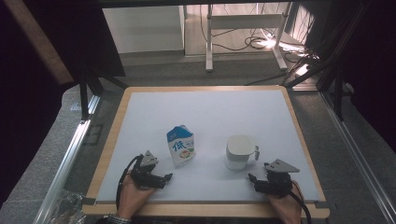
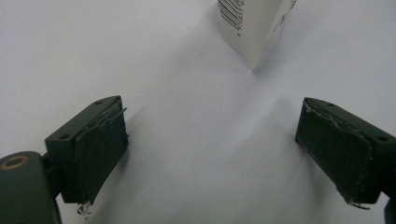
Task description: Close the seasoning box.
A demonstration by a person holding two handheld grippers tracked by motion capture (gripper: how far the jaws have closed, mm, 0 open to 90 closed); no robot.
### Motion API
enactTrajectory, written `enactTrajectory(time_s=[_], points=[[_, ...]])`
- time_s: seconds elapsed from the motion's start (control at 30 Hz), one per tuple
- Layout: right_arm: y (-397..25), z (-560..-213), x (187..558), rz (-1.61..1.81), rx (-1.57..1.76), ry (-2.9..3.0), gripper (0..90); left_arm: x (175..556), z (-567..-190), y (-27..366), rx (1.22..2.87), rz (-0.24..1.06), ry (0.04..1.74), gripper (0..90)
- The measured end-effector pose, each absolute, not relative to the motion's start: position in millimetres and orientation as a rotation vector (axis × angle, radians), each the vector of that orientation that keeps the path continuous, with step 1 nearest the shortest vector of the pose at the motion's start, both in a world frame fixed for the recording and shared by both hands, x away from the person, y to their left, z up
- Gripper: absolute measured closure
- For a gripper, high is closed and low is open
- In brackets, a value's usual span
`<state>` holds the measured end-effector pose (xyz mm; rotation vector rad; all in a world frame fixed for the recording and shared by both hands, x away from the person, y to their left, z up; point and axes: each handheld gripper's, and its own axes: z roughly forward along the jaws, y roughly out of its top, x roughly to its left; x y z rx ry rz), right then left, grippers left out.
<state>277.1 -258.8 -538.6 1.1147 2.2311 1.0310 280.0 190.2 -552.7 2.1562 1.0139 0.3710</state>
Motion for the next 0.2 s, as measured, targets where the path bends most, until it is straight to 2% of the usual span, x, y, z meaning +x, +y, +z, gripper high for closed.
enactTrajectory(time_s=[0.2], points=[[-258.7, -539.7, 276.6, 1.04, 1.117, 2.225, 22.4, 279.9, -552.8, 190.2, 2.154, 0.368, 1.017, 8.8]])
